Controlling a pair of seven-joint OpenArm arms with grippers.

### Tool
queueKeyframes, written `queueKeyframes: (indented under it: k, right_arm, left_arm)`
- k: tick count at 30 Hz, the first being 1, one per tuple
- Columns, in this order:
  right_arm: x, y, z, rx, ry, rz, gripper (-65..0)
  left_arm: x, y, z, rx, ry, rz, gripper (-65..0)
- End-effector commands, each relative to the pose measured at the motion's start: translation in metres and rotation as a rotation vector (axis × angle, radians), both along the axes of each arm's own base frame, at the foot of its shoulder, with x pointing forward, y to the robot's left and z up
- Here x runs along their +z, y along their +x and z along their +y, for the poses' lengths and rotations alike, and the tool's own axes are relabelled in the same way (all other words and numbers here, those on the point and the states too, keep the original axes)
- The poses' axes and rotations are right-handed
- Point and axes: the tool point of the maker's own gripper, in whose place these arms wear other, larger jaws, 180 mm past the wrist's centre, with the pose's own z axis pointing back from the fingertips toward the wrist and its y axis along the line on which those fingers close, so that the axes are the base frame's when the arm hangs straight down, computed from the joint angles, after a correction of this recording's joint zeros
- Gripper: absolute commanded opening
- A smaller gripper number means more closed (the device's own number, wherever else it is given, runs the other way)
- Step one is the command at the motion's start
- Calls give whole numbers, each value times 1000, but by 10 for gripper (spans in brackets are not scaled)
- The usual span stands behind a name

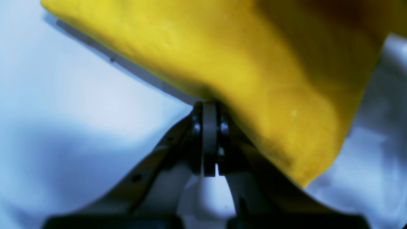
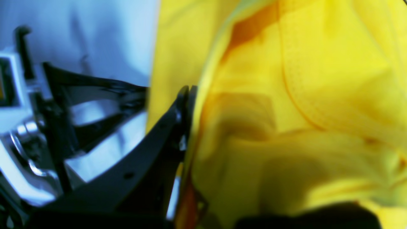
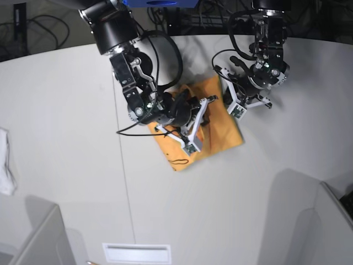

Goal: Fold the T-shirt properly
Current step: 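Fold the strip end with the right gripper over onto the folded part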

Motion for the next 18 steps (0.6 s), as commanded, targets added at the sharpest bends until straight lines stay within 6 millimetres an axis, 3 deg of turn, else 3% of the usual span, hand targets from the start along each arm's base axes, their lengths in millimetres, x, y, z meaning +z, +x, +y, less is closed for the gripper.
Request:
queueKeyframes:
  k: [1,5,6,9,11,18]
  right_arm:
    - [10,13,5,-9,29,-40,-650]
    - [5,23,-4,-66,29,-25,-650]
    - [3,25,-7,-97,24,-13,-611]
    - [0,28,-13,-171,13,16,-413]
    - [3,29,-14,-179,18,8,-336]
    - [26,25,-9,-181,65,-39,-323]
  left_arm:
    - [-2,-5,3,-9,22,22,-650]
    - [-3,-16,2,-10,15,33,-650]
    - [-2,-19,1,-12,14,32,-650]
    - [3,-25,1,-18,17,24,-650]
    - [8,-28,11,6,29,13,-650]
    - [26,-41,59,123,97,-19,-650]
